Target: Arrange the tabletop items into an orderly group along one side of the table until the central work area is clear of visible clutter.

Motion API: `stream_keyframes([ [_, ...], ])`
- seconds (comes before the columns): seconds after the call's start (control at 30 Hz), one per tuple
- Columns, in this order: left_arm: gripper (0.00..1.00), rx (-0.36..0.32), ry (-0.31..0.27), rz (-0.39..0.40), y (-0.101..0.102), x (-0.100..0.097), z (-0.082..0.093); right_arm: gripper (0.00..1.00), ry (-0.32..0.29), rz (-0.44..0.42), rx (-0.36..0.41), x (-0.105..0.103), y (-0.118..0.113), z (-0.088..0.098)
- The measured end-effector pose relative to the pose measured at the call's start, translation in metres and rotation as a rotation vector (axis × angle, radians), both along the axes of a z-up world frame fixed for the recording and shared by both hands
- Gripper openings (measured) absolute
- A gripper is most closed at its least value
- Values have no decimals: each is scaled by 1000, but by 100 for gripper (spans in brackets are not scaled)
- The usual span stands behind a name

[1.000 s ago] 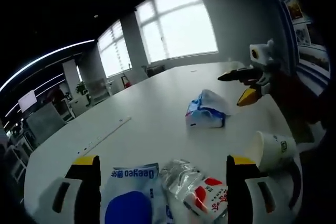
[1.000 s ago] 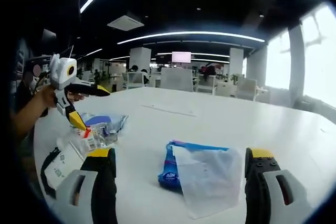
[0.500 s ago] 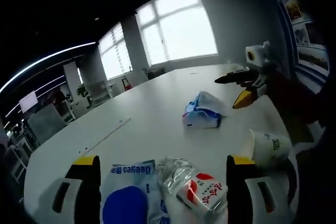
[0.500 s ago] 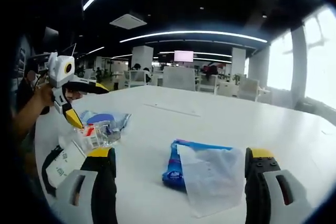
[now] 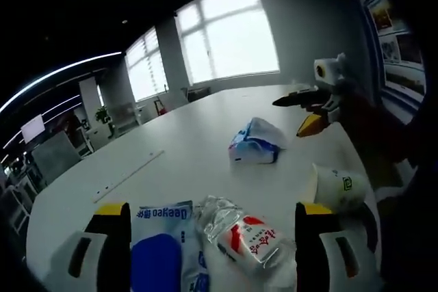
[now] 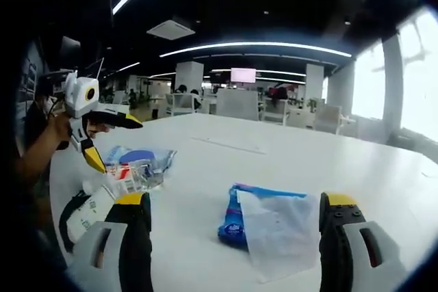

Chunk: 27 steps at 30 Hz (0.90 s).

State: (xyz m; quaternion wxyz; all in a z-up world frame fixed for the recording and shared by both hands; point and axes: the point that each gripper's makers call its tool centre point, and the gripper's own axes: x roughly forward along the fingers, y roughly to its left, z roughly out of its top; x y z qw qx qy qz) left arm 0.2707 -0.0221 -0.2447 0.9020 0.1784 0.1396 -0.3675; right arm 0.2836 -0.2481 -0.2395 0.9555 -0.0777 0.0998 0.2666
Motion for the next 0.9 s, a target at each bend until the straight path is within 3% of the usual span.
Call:
stream_keyframes([
  [0.3,100,4,-16,-5,3,-26,-3,100,8,31,6,-9,5,0],
  [0.57,100,-8,-6,0,8,-35,-9,100,66,44,-78,-18,7,-12],
  [0.63,100,-8,5,-4,9,-38,-12,100,83,45,-108,-21,6,-16],
  [0.9,100,-2,47,8,17,-49,-22,100,89,51,-105,-28,6,-16],
])
